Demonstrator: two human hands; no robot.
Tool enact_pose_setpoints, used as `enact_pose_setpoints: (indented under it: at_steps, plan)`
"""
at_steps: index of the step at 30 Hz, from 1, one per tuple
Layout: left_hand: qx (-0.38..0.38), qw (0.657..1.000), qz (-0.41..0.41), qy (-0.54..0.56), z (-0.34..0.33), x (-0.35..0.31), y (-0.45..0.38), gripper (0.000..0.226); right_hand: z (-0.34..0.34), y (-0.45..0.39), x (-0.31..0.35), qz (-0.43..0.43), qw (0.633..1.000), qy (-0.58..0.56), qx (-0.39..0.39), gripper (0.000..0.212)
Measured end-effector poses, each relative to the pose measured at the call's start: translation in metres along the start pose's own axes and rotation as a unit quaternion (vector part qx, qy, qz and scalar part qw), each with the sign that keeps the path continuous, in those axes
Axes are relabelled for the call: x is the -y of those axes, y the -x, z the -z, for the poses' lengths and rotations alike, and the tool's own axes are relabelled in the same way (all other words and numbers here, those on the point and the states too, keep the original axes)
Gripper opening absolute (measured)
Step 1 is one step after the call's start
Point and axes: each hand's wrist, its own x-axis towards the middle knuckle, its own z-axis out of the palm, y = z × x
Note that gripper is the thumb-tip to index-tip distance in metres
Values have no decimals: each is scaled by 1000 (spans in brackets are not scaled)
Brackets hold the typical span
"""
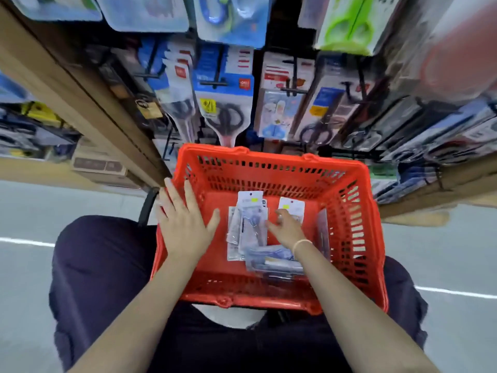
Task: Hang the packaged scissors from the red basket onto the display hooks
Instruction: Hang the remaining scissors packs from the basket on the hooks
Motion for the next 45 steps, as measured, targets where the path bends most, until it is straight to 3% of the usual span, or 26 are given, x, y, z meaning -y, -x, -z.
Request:
enact_pose_setpoints:
  at_steps: [4, 9, 11, 13, 14, 16, 18, 21, 25, 30, 34, 36, 37, 39, 41, 43, 45]
  plan:
    - [-22, 1000, -11, -19, -11, 2, 2, 85, -31, -30, -4, -71, 997, -30, 16, 64]
    - [-44, 999, -15, -22, -16, 5, 2, 86, -61, -52, -1, -143, 990, 3, -9, 97]
    - [-45, 999, -13, -17, -16, 5, 2, 91, -63, -58, 4, -169, 986, 6, -6, 83]
    - [-41, 999, -15, -23, -17, 6, 2, 100, -63, -64, 4, -185, 982, -25, 6, 54]
    - [-38, 999, -18, -30, -17, 6, 2, 105, -63, -67, 2, -187, 981, -51, 12, 52]
    - [-33, 998, -21, -43, -18, 7, 3, 113, -63, -71, -5, -189, 977, -92, 26, 76]
    - [-30, 998, -21, -47, -19, 7, 3, 117, -68, -77, -20, -182, 972, -146, 33, 97]
    - [-37, 998, -23, -48, -20, 7, 4, 118, -69, -70, -24, -174, 958, -225, 34, 92]
    - [-34, 998, -24, -56, -19, 5, 3, 114, -51, -55, -13, -158, 942, -288, 77, 46]
    - [14, 999, -21, -36, -9, 3, 1, 111, -7, -27, 8, -85, 943, -312, 79, 45]
    - [38, 995, -5, 89, 13, -5, 1, 113, 36, 17, 35, 8, 933, -348, 90, 56]
    - [65, 974, -12, 217, 36, -17, 2, 115, 52, 43, 48, 54, 924, -369, 87, 48]
    - [105, 944, -18, 312, 48, -25, 3, 114, 59, 57, 56, 81, 917, -381, 90, 41]
    - [212, 829, -9, 518, 80, -44, 9, 109, 68, 87, 71, 130, 904, -398, 90, 32]
    - [274, 733, 10, 622, 104, -57, 12, 98, 73, 110, 83, 167, 888, -424, 67, 35]
    - [285, 702, -1, 653, 126, -65, 15, 87, 79, 130, 94, 200, 881, -428, 17, 48]
    - [270, 696, -6, 665, 146, -70, 17, 77, 87, 147, 104, 214, 880, -422, -40, 57]
